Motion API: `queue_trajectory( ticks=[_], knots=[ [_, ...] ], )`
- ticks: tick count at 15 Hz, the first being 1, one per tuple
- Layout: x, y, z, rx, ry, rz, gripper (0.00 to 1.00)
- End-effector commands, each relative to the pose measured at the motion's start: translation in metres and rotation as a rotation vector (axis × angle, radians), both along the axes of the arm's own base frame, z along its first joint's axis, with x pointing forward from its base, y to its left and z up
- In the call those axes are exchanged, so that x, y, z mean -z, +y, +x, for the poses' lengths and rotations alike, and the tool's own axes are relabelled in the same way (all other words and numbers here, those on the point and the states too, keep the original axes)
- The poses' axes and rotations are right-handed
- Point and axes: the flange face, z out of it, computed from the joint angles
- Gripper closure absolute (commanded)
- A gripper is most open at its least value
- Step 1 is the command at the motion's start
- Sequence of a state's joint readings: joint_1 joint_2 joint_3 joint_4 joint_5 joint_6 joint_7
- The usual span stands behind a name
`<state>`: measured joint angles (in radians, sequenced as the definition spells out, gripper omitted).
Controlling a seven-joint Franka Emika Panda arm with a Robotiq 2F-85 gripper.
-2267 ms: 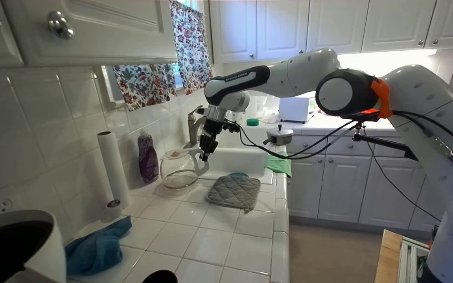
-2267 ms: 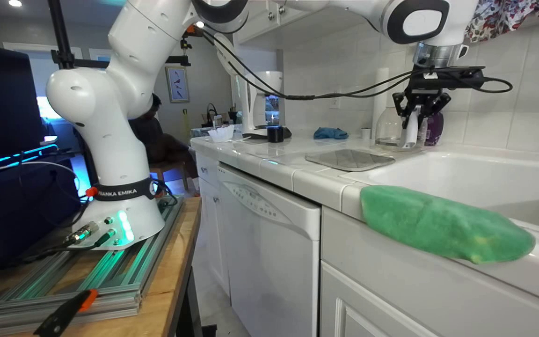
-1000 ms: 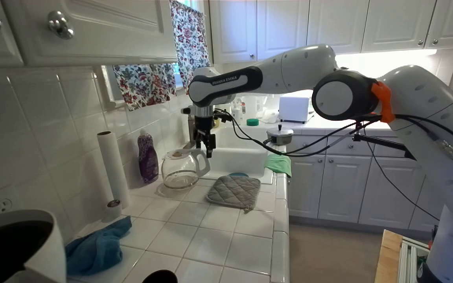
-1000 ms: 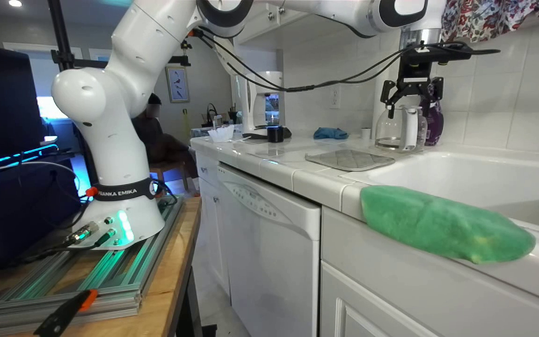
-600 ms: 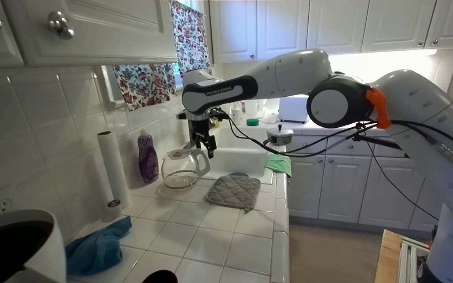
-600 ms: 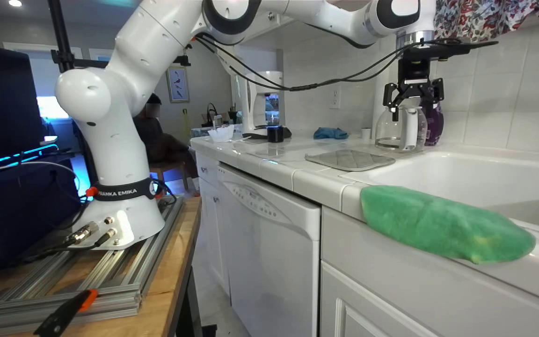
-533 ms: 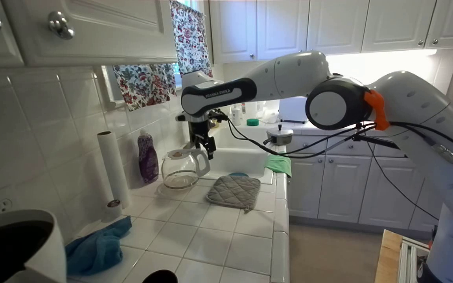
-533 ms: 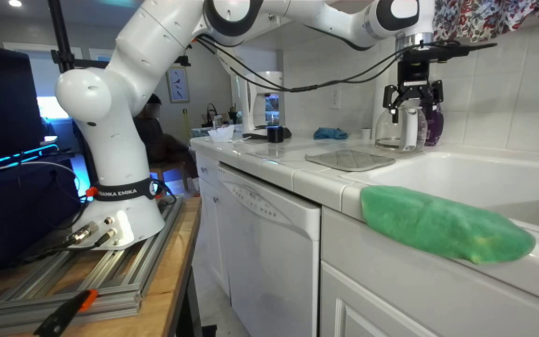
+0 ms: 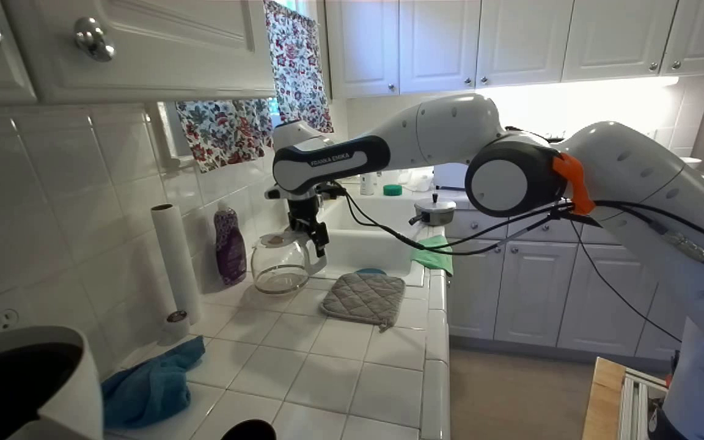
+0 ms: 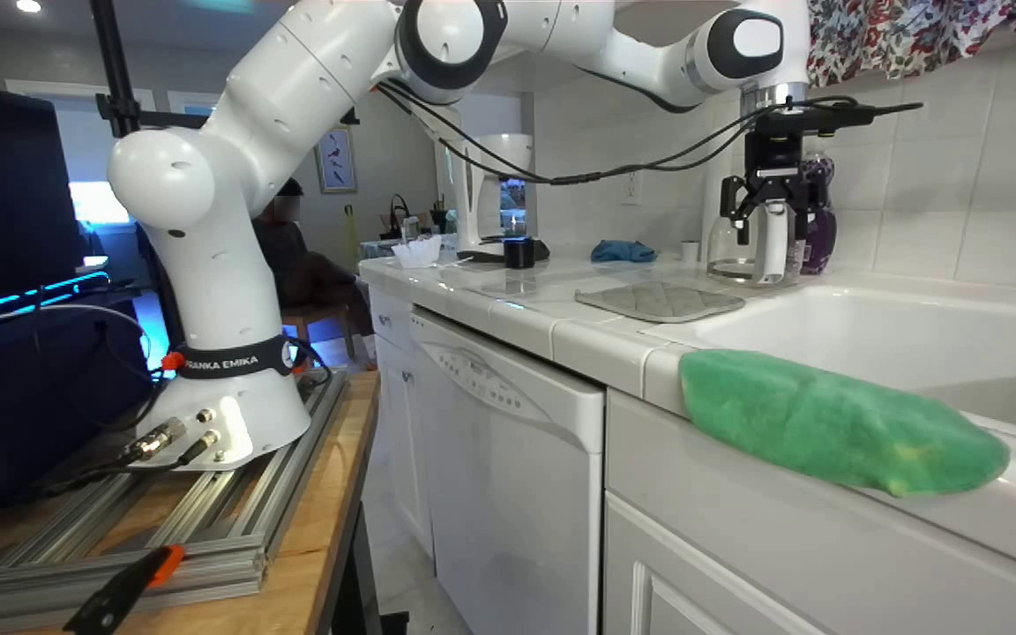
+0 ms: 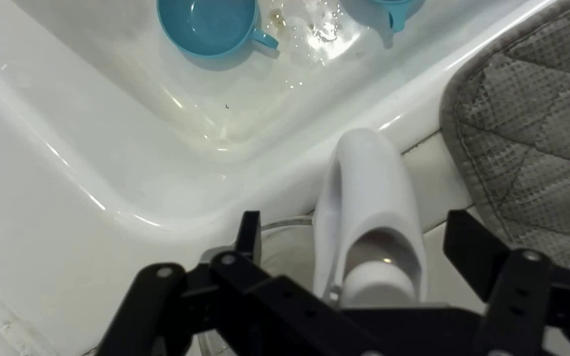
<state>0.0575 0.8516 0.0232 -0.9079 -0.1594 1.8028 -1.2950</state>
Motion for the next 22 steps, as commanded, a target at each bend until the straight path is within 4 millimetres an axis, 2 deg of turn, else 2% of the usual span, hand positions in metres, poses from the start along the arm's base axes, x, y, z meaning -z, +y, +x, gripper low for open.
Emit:
queue_trajectory(
  ticks=[1, 6, 10, 12, 22],
  knots=[
    [-0.002, 0.004, 0.007, 0.008, -0.026, -0.04, 0.31],
    [-0.02, 0.003, 0.008, 0.017, -0.07, -0.052, 0.67],
    [-0.026, 0.003, 0.01, 0.018, -0.09, -0.057, 0.95],
    [-0.026, 0.004, 0.01, 0.017, -0.089, -0.058, 1.0],
    [-0.031, -0.004, 0.008, 0.026, -0.073, 0.035, 1.0]
  ],
)
